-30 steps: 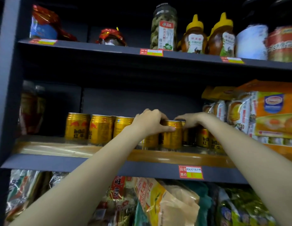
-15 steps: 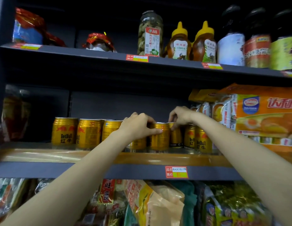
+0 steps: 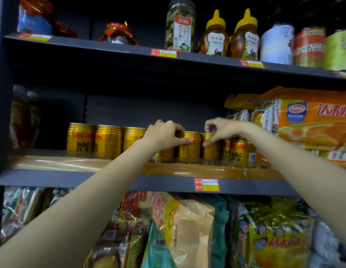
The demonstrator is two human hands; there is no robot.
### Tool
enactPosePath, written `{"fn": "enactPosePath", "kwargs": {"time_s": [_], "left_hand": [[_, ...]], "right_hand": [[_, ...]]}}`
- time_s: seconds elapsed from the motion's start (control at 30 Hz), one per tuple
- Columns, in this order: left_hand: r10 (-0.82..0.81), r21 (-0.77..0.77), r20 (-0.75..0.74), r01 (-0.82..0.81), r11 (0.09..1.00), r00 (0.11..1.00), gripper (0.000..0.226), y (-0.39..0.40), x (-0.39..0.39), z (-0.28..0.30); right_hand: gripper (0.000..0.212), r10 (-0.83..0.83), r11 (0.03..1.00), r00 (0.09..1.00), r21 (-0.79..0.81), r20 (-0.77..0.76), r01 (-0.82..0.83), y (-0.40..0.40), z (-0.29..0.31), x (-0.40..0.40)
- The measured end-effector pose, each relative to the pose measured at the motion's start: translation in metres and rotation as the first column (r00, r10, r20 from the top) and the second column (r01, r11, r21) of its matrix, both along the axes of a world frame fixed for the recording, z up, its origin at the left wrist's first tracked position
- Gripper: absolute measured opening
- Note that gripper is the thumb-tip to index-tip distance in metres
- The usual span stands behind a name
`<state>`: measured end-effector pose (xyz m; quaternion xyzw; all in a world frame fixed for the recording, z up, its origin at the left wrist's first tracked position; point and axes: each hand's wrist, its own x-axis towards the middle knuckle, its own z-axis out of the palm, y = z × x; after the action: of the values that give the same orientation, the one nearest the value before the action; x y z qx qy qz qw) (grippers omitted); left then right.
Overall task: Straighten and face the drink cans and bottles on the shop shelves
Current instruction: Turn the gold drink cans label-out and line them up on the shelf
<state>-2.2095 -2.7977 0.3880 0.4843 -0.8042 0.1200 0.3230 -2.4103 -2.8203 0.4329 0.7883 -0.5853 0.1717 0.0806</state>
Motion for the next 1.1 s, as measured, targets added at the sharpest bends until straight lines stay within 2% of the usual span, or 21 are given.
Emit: {"fn": "enactPosePath", "kwargs": {"time_s": [0.07,0.13,0.23,0.27,0.33,0.37,0.4,0.43,0.5,0.53,0.57,0.6,0.67,0.7,0.77,0.8,0.83,0.87,0.93,1.03,1.1], "left_hand": [[-0.007,-0.015,0.007,0.007,1.0,1.0,0.058,-0.001,0.0,0.001],[-0.009,0.005,0.028,0.008,1.0,1.0,0.058,-0.002,0.0,0.002],[0.034,-0.032,0.133,-0.03,0.999,0.991,0.055,-0.002,0.002,0.002],[0.037,-0.116,0.125,-0.022,0.993,0.991,0.052,0.001,0.003,0.001],[-0.127,-0.295,-0.071,0.101,0.95,0.989,0.044,0.011,0.003,-0.005],[-0.274,-0.3,-0.221,0.203,0.932,0.936,0.039,0.021,0.002,-0.01],[-0.407,-0.234,-0.378,0.34,0.911,0.832,0.038,0.031,0.001,-0.013],[-0.478,-0.106,-0.524,0.503,0.858,0.705,0.038,0.041,-0.001,-0.015],[-0.424,0.125,-0.776,0.774,0.621,0.466,0.043,0.057,-0.003,-0.017],[-0.352,0.177,-0.852,0.847,0.502,0.387,0.042,0.061,-0.003,-0.018],[-0.309,0.168,-0.897,0.89,0.424,0.316,0.039,0.062,-0.004,-0.019],[-0.3,0.113,-0.921,0.909,0.4,0.247,0.038,0.062,-0.003,-0.018],[-0.371,-0.04,-0.913,0.869,0.493,0.169,0.048,0.057,0.001,-0.019],[-0.463,-0.121,-0.862,0.802,0.585,0.207,0.055,0.053,0.005,-0.019],[-0.633,-0.277,-0.625,0.628,0.727,0.457,0.061,0.046,0.015,-0.016],[-0.664,-0.338,-0.491,0.58,0.741,0.564,0.063,0.045,0.019,-0.015],[-0.682,-0.381,-0.391,0.566,0.731,0.618,0.066,0.046,0.02,-0.015],[-0.7,-0.402,-0.345,0.576,0.712,0.625,0.069,0.048,0.02,-0.015],[-0.724,-0.423,-0.348,0.589,0.689,0.596,0.076,0.053,0.019,-0.015],[-0.715,-0.426,-0.451,0.575,0.698,0.534,0.079,0.053,0.019,-0.018],[-0.639,-0.314,-0.568,0.581,0.751,0.519,0.072,0.053,0.022,-0.021]], "right_hand": [[0.034,0.028,0.996,0.991,-0.091,0.13,-0.016,0.009,0.002,-0.008],[0.035,0.087,0.977,0.939,-0.215,0.333,-0.015,0.025,0.006,-0.016],[0.03,0.234,0.961,0.751,-0.263,0.618,-0.083,0.063,0.012,-0.021],[0.028,0.272,0.959,0.683,-0.252,0.678,-0.131,0.076,0.012,-0.021],[0.029,0.331,0.944,0.603,-0.241,0.726,-0.227,0.097,0.01,-0.018],[0.032,0.358,0.932,0.581,-0.238,0.731,-0.274,0.106,0.007,-0.015],[0.035,0.387,0.917,0.555,-0.243,0.736,-0.316,0.112,0.005,-0.012],[0.036,0.413,0.902,0.521,-0.256,0.747,-0.348,0.117,0.002,-0.008],[0.034,0.462,0.872,0.448,-0.302,0.765,-0.385,0.123,-0.002,0.003],[0.032,0.483,0.858,0.412,-0.325,0.773,-0.398,0.123,-0.004,0.008],[0.031,0.496,0.847,0.377,-0.341,0.782,-0.407,0.124,-0.005,0.013],[0.03,0.5,0.84,0.348,-0.347,0.793,-0.417,0.125,-0.006,0.017],[0.032,0.457,0.851,0.331,-0.298,0.825,-0.432,0.126,-0.005,0.021],[0.034,0.395,0.872,0.344,-0.231,0.852,-0.431,0.126,-0.005,0.023],[0.04,0.223,0.9,0.315,-0.07,0.923,-0.43,0.123,-0.009,0.028],[0.04,0.155,0.896,0.258,-0.026,0.954,-0.442,0.12,-0.013,0.031],[0.041,0.108,0.891,0.196,-0.008,0.975,-0.455,0.117,-0.017,0.035],[0.045,0.079,0.883,0.139,-0.005,0.987,-0.469,0.113,-0.022,0.037],[0.054,0.045,0.86,0.042,-0.017,0.998,-0.51,0.105,-0.03,0.041],[0.052,0.066,0.84,-0.066,-0.091,0.996,-0.535,0.103,-0.033,0.045],[0.047,0.194,0.853,-0.073,-0.205,0.978,-0.48,0.101,-0.032,0.046]]}}
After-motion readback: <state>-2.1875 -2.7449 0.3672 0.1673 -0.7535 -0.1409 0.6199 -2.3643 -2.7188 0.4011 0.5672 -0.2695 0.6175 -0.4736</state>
